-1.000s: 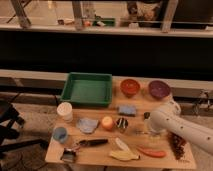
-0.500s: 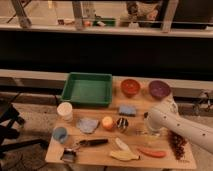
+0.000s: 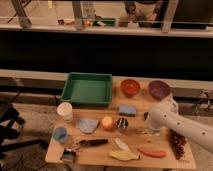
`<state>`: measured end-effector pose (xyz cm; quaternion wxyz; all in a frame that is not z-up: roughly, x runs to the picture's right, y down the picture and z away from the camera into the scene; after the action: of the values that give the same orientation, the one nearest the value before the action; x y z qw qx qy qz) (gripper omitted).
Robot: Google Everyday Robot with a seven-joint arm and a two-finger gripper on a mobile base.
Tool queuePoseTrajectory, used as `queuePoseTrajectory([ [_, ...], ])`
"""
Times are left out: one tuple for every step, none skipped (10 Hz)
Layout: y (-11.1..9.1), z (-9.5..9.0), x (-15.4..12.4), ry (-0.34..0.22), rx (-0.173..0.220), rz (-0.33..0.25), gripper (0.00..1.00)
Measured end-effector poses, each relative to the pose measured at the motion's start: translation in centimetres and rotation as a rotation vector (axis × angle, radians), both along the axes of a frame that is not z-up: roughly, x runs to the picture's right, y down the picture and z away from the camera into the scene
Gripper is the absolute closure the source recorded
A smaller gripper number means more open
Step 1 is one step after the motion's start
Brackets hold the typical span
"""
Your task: Place fork in tray
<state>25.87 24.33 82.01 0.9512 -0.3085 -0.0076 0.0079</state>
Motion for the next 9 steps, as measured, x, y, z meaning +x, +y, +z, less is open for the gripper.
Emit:
queuePoseTrajectory([
  [-0.16,-0.02,0.1,-0.001,0.005,-0.001,0.49],
  [-0.36,0.0,0.03,-0.004,0.009,-0.003,0.52],
  [-0.48,0.02,-0.11,-0.007,0.009,-0.005,0.52],
  [-0.57,0.17,-0.3,-0.014,0.008,-0.005,0.52],
  [-0.51,0.34,-0.36,-0.018,0.006,-0.007,0.52],
  [-0.45,0.41,-0.36,-0.02,0.001,-0.01,0.52],
  [-0.39,0.5,-0.34,-0.023,-0.003,-0.011,0.53],
  [-0.39,0.54,-0.37,-0.024,-0.005,-0.013,0.58],
  [-0.36,0.4,-0.36,-0.024,-0.007,-0.011,0.65],
])
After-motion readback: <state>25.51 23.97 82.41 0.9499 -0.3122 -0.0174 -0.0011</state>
